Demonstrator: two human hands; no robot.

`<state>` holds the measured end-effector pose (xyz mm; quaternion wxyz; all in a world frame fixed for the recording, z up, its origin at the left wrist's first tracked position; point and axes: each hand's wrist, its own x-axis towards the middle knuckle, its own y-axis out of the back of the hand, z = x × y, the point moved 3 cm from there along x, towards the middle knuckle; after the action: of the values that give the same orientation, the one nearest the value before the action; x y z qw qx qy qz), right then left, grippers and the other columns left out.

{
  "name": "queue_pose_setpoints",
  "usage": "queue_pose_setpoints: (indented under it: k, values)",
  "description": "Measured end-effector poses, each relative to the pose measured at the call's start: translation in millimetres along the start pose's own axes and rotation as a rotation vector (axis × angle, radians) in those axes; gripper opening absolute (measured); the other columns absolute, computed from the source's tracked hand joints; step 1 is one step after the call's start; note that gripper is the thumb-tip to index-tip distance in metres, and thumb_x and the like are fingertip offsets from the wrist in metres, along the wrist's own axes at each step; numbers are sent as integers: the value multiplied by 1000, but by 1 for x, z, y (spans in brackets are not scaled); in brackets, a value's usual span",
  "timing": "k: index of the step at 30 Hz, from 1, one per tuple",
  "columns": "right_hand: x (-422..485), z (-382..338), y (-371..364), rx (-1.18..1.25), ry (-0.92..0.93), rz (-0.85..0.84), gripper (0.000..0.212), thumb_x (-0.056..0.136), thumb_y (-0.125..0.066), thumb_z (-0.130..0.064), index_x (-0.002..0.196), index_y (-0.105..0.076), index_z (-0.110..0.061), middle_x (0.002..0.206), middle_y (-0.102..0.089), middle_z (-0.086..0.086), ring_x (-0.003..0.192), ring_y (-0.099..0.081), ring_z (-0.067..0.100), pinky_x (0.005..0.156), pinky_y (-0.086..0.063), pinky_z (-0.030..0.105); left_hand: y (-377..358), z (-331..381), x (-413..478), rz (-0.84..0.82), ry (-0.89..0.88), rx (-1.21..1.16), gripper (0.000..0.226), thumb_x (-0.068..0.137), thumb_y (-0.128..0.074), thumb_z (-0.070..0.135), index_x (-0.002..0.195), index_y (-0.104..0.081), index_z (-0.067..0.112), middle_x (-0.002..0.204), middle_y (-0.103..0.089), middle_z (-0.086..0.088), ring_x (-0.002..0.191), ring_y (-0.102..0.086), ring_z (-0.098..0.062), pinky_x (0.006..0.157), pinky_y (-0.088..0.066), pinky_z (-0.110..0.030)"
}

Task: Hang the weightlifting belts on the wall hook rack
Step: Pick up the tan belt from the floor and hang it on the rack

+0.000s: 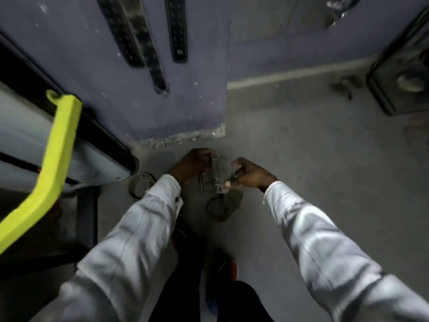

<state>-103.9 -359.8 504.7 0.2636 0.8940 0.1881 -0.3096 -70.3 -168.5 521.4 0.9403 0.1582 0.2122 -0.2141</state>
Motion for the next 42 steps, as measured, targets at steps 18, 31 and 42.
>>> queue_pose_setpoints:
  k: [18, 31, 42]
  values:
    - [-81, -306, 49, 53, 577, -106, 35, 93, -67, -14, 127, -58, -15, 110, -70, -1, 103, -67, 16, 86, -57, 28, 215, 186, -101, 247, -51, -456, 20, 96, -61, 23, 98, -71, 6, 78, -72, -10, 57, -68, -16, 52, -56, -25]
    - [-85, -423, 63, 145, 902, 370, 30, 87, -67, -13, 112, -64, -29, 112, -71, -1, 98, -68, 14, 89, -57, 43, 252, 262, -105, 516, -448, -432, 35, 91, -65, 44, 107, -67, 13, 101, -72, -3, 93, -70, -17, 77, -62, -37]
    - [-108, -493, 101, 143, 962, 175, 23, 94, -50, 6, 104, -70, 7, 88, -71, 7, 69, -64, 6, 68, -54, 18, 250, 307, -104, 685, -631, -566, 35, 102, -46, 38, 105, -63, 7, 93, -68, -14, 83, -64, -25, 74, -53, -40]
